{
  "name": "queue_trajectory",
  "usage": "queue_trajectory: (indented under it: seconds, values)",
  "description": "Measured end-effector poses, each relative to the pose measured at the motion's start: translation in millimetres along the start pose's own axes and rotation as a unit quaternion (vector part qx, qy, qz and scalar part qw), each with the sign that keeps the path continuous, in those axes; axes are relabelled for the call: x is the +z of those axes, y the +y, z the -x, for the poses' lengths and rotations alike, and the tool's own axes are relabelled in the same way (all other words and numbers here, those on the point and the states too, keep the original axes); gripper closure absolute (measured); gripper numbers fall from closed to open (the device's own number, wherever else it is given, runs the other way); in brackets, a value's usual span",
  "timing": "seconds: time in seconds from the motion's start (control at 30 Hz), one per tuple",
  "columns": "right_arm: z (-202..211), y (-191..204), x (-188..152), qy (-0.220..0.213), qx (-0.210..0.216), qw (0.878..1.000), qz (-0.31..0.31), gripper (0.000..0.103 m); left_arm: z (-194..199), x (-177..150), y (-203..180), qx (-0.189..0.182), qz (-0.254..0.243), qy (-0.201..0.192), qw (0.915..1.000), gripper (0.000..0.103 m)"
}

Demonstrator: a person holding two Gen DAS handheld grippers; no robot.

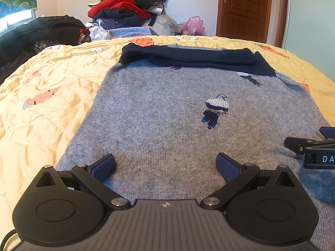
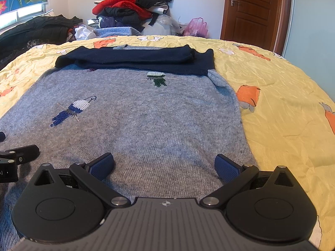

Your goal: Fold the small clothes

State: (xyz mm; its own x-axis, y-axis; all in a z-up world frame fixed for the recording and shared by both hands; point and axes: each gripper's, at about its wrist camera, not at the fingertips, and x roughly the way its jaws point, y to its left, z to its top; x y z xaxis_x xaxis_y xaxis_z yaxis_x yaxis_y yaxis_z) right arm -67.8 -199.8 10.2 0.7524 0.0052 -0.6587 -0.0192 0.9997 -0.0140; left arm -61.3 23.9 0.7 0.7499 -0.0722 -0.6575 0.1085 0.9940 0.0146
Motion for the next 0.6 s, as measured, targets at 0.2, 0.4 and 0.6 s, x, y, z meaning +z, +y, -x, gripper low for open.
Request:
queue_trajectory:
  seconds: [0.2, 0.4, 0.6]
  values:
    - [0, 0, 0, 0.0, 0.0, 1.0, 0.0, 0.0, 0, 0, 0, 0.0, 0.0, 0.0, 1.0, 0.0]
    - [4, -2, -1, 0.005, 0.004, 1.0, 0.001, 0.0, 5, -2, 0, 0.009, 0.003, 0.004, 0.9999, 0.0]
    - [25, -4, -18, 0.007, 0.021, 1.0, 0.006, 0.0, 27, -16, 11, 0.004, 0.019, 0.012, 0.9997, 0.0]
